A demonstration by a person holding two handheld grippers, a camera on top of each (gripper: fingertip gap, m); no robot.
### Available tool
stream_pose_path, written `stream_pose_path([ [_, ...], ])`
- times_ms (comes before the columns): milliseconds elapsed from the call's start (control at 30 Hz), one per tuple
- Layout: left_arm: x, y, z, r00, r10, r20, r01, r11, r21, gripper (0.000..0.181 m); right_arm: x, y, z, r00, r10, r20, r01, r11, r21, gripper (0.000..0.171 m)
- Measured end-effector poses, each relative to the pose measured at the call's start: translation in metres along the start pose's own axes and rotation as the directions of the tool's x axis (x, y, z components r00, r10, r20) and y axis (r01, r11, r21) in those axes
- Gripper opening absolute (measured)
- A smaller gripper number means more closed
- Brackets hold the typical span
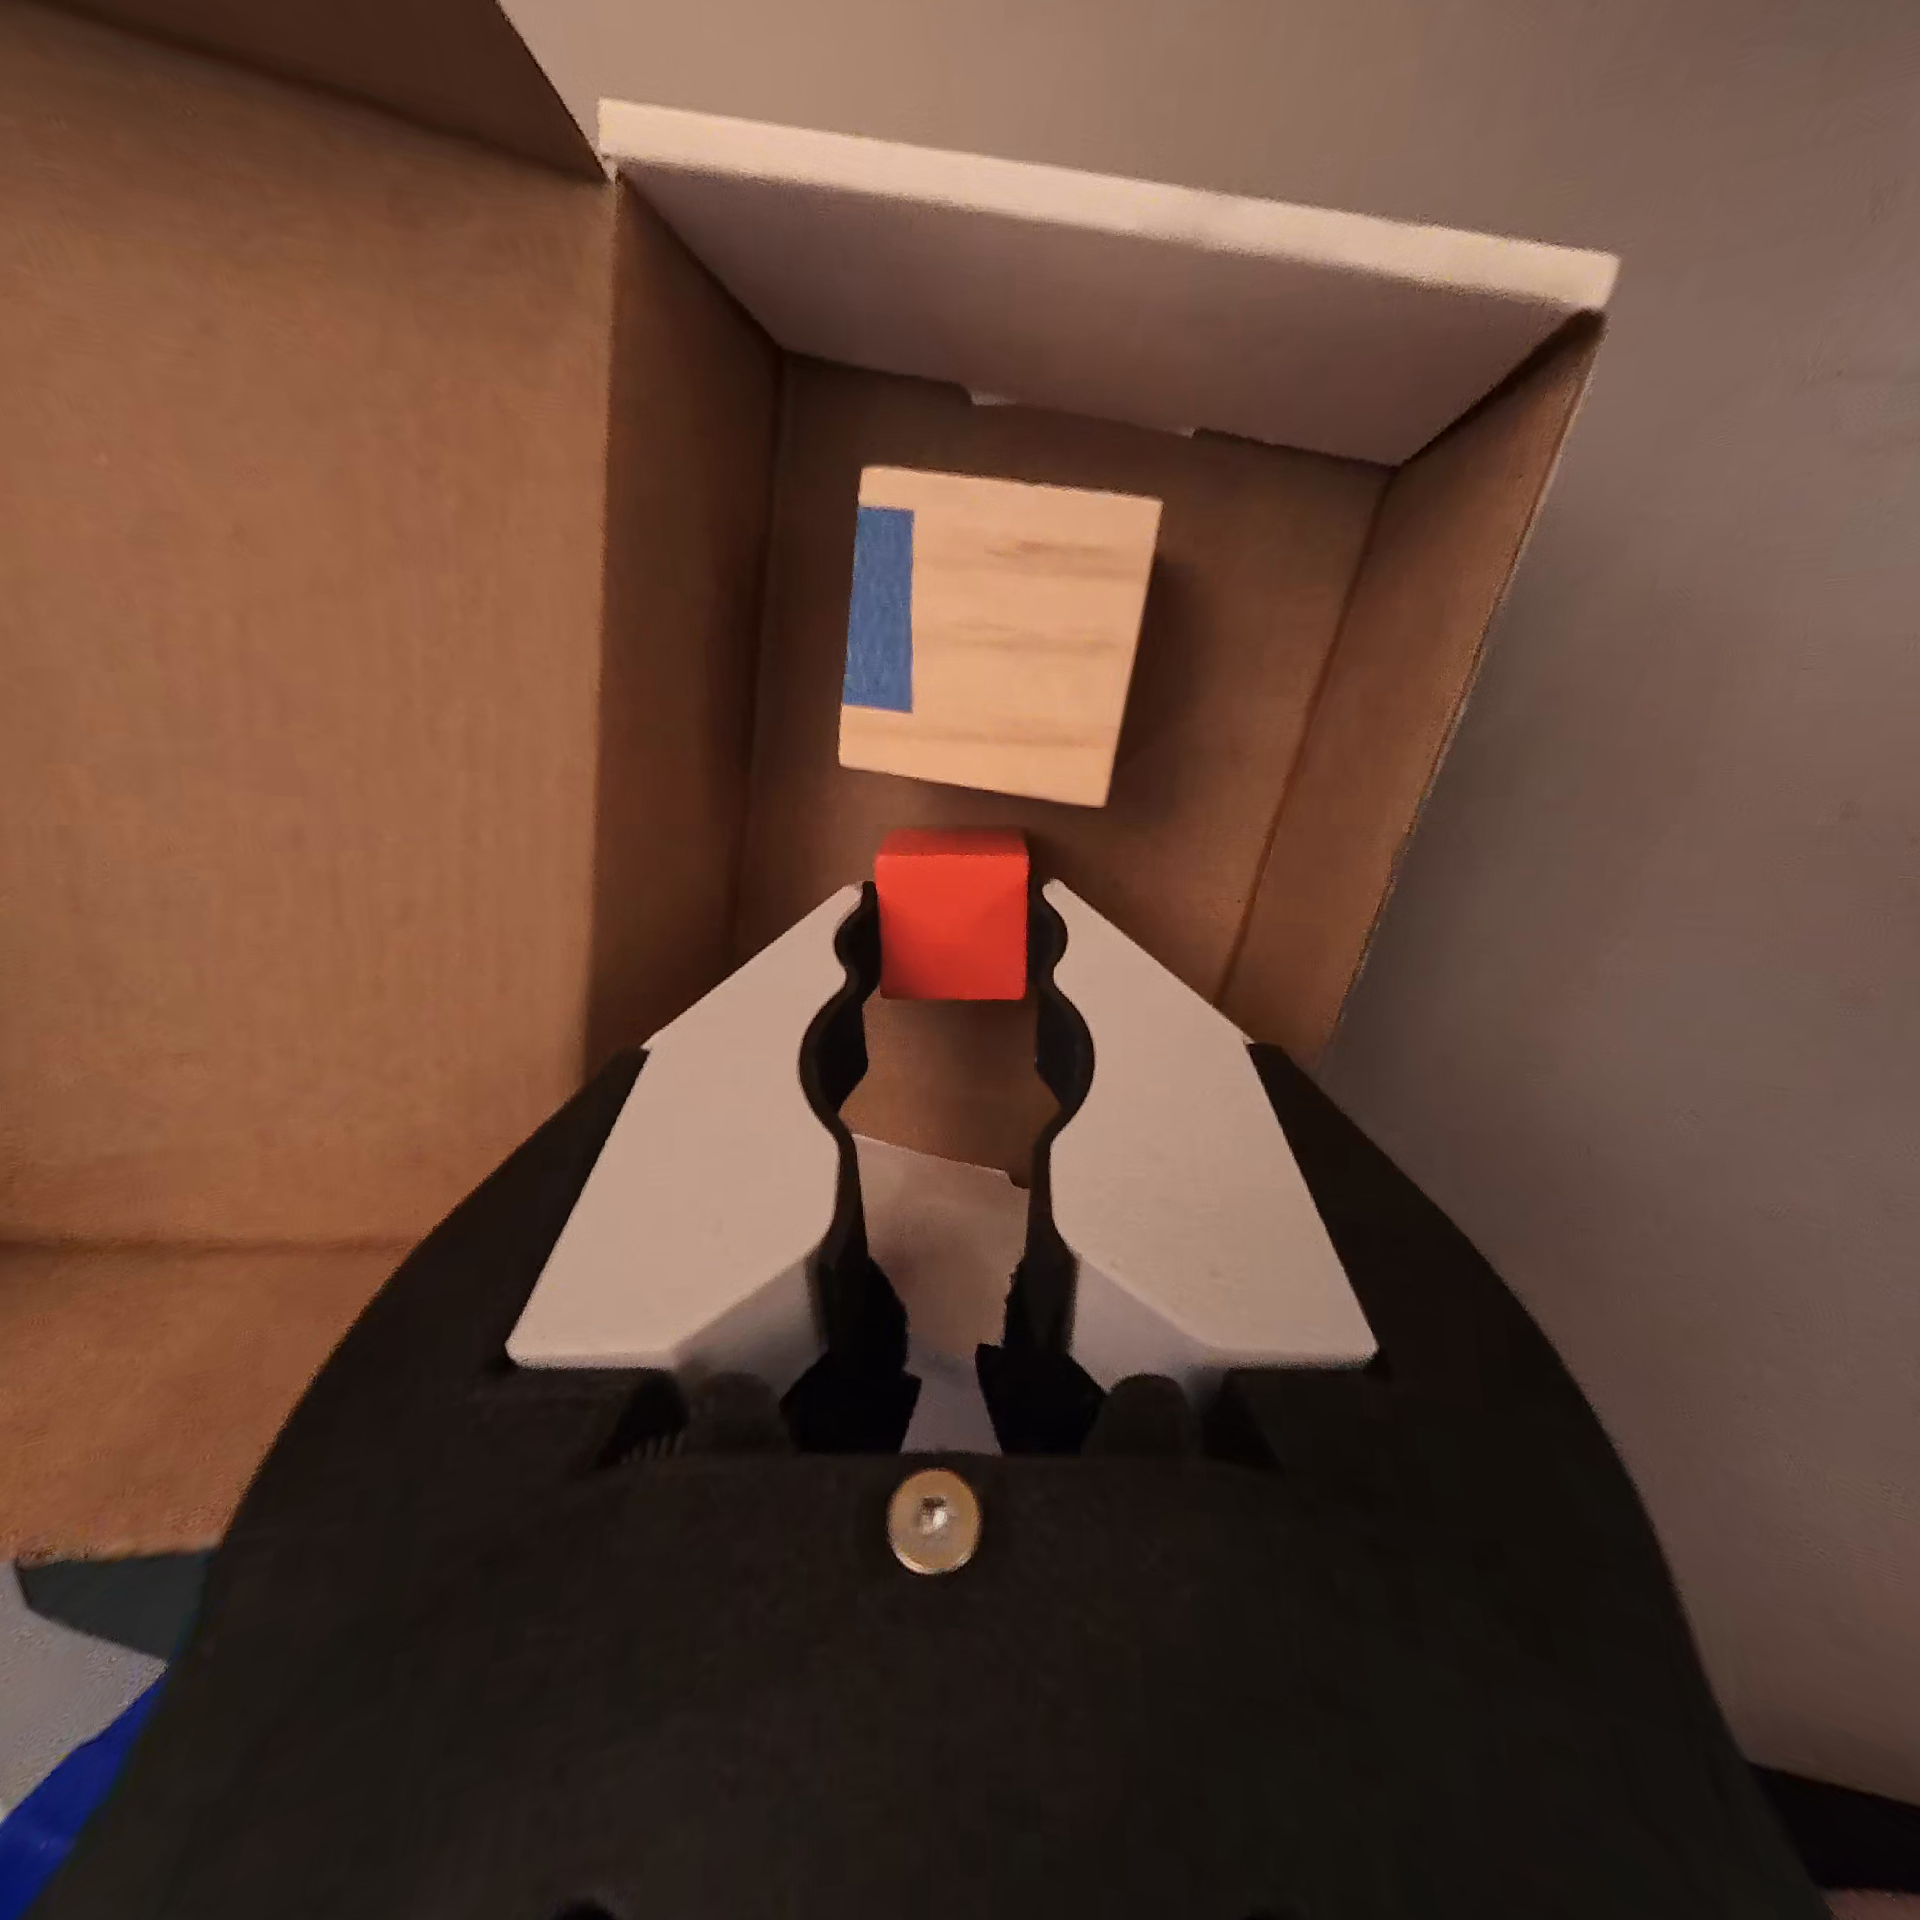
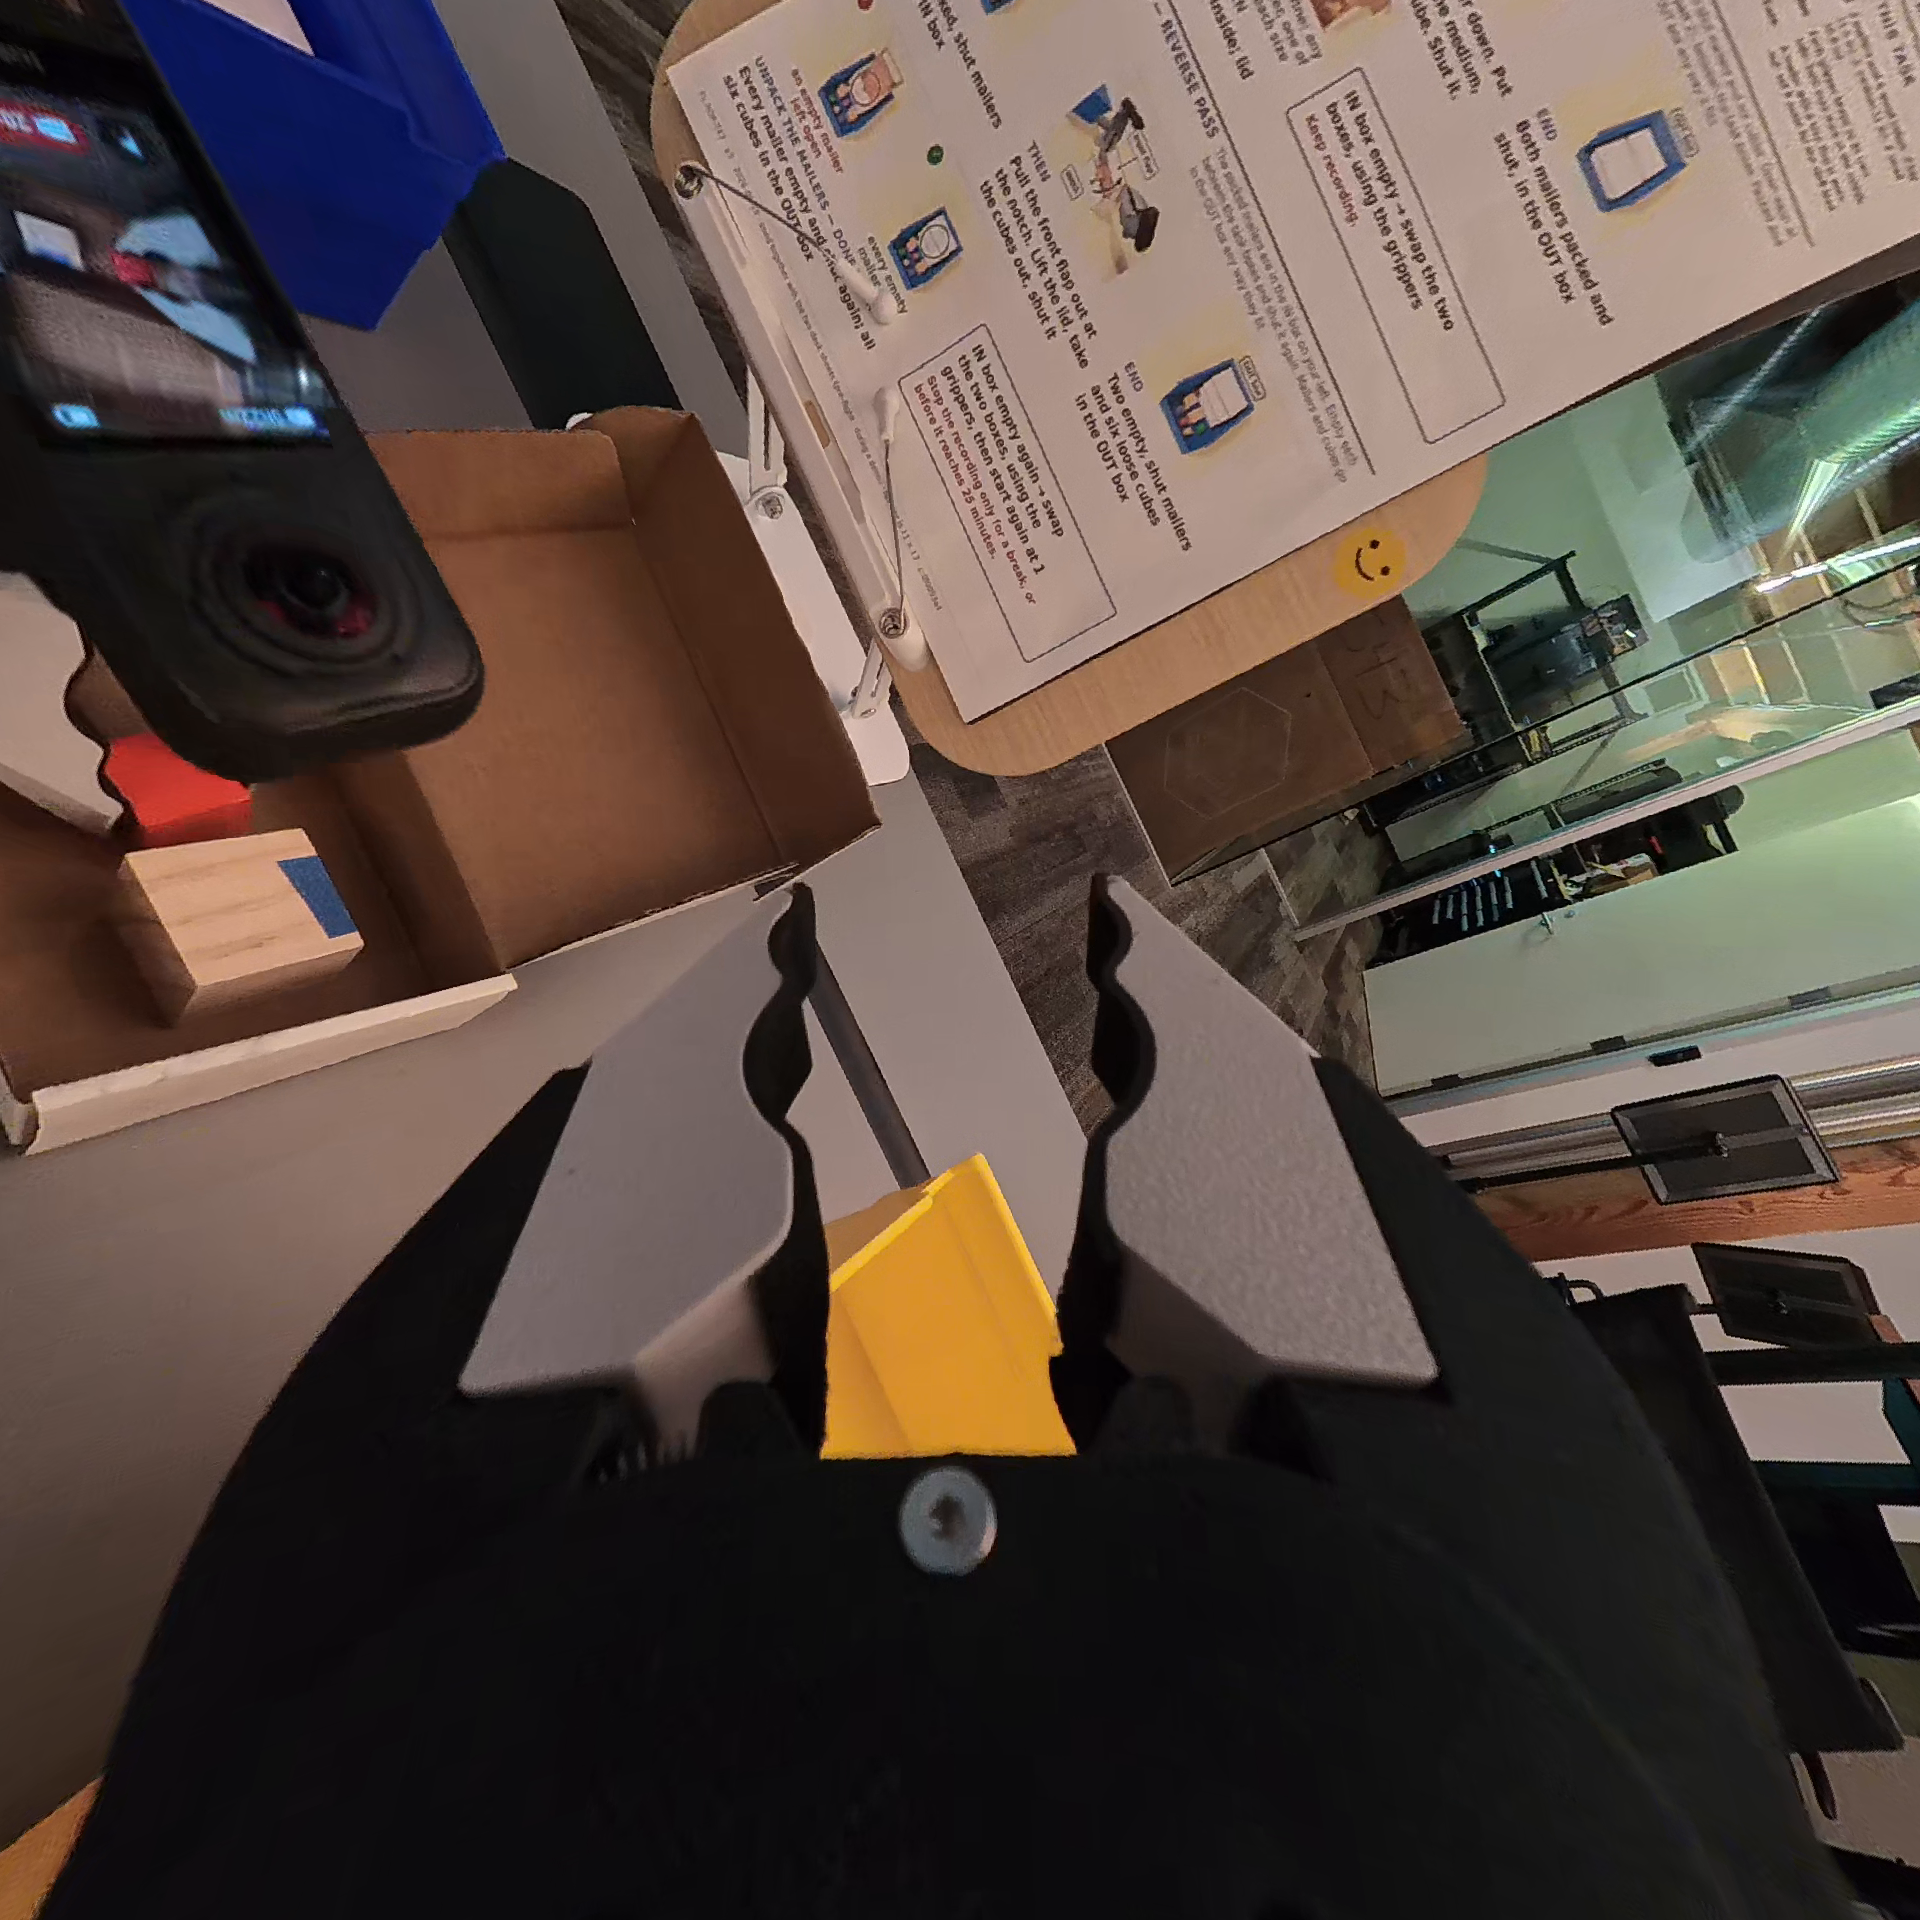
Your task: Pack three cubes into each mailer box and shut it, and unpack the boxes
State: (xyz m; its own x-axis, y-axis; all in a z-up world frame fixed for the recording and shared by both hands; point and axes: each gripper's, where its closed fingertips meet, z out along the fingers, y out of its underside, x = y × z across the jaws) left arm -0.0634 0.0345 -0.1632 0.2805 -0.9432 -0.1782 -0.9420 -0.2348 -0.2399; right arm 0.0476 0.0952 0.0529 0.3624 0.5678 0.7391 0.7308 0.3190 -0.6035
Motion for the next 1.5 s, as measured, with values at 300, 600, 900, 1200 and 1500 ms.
stream_pose_path([
  [300,-0.005,-0.015,-0.060,0.996,-0.079,0.043,0.072,0.985,0.155,0.042,0.002,0.003,-0.001,1.000,-0.001,-0.007,0.001,1.000,-0.005,0.052],
  [600,-0.034,0.235,-0.176,0.639,-0.709,0.298,0.740,0.673,0.013,0.043,0.008,0.001,-0.008,1.000,-0.009,-0.026,0.009,1.000,0.000,0.053],
  [900,-0.028,0.300,-0.109,0.398,-0.916,0.043,0.909,0.388,-0.149,0.037,0.008,0.006,-0.010,0.999,-0.033,-0.031,0.033,0.999,-0.023,0.053],
  [1200,-0.029,0.319,-0.085,0.438,-0.891,0.121,0.879,0.397,-0.263,0.028,0.005,0.011,-0.006,0.999,-0.049,-0.020,0.048,0.998,-0.046,0.053],
  [1500,-0.030,0.321,-0.095,0.444,-0.882,0.157,0.879,0.396,-0.265,0.020,0.005,0.012,-0.007,0.998,-0.055,-0.017,0.054,0.997,-0.049,0.053],
])
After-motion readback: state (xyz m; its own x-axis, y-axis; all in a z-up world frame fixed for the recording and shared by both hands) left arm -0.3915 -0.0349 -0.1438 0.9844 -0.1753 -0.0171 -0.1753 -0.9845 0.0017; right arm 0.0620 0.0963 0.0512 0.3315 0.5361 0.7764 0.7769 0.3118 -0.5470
